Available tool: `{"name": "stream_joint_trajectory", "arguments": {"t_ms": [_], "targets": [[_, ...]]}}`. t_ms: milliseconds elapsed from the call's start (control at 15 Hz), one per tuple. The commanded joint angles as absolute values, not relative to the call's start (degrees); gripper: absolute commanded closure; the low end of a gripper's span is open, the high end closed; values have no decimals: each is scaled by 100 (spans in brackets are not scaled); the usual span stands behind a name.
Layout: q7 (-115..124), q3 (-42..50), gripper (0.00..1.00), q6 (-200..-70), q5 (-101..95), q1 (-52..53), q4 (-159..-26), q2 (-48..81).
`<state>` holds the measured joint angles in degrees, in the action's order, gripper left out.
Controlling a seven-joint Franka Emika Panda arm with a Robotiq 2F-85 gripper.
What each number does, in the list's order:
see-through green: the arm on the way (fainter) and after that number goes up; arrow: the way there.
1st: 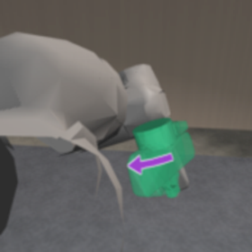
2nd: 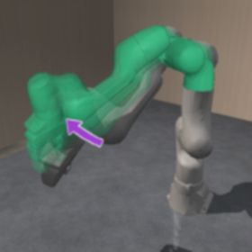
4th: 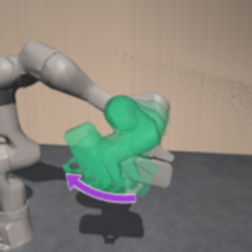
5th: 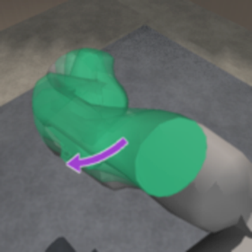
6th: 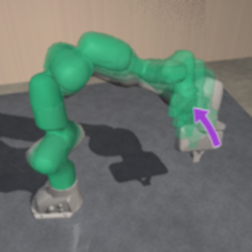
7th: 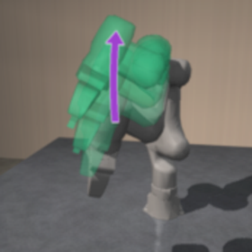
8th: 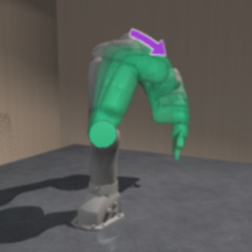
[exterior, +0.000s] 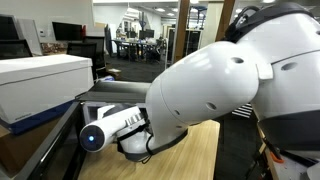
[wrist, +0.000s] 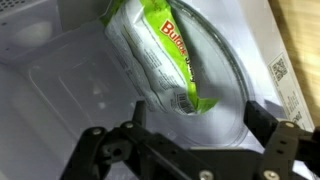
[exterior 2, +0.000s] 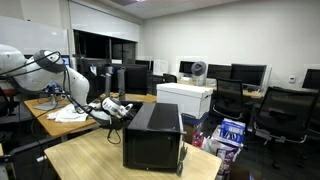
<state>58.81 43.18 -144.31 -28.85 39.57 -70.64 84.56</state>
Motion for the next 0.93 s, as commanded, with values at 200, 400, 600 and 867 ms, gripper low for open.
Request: {"name": "stream_joint_trajectory", "arguments": {"t_ms": [200,400,600,867], "targets": [[5881,4318,0,-14431,-2885,3957,-7064,8456],[5881,4318,0,-14431,-2885,3957,-7064,8456],[5988,4341,0,-14392,-3039,3961,-7067,8456],[6273,4302,0,-14205,-3394,3829,-6993,8456]]}}
